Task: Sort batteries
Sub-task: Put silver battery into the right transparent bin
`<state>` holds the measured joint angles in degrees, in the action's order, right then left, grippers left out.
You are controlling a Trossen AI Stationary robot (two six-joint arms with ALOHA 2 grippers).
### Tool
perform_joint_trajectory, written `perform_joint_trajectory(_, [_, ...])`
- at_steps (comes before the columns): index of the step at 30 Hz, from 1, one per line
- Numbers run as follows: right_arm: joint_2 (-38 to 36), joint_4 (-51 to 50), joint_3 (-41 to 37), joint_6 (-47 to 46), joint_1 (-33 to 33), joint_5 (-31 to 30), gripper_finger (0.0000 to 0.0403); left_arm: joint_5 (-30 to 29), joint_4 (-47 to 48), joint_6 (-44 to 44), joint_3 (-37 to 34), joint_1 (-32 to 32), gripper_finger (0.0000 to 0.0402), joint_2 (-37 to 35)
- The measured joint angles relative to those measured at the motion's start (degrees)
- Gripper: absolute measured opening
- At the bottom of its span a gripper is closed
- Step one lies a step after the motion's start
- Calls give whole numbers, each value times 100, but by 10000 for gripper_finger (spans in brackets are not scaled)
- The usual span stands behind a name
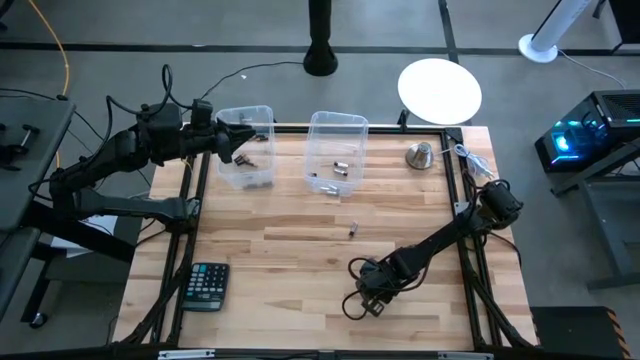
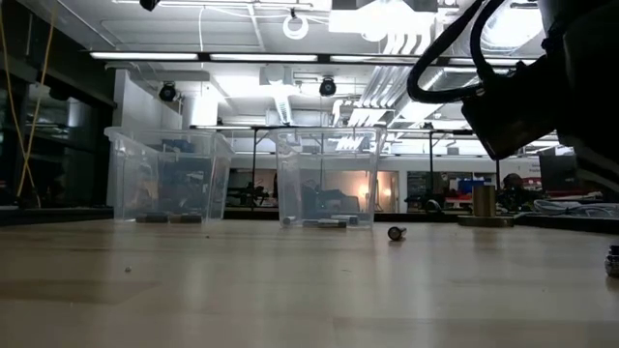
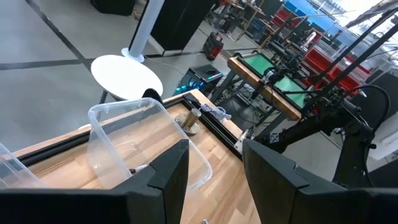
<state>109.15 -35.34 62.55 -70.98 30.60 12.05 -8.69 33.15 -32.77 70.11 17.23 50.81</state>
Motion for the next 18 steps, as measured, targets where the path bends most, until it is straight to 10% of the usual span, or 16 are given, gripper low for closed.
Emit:
perform_joint_trajectory(12, [-1082,-2037,923,1641,-659,-1514,3,321,-985,-163,0,-4,145,-50])
perform_joint_trajectory(18, [-1151,-1175,1427,3514,-1954,-2179,2,313,-1038,-165,-2,-2,145,-46])
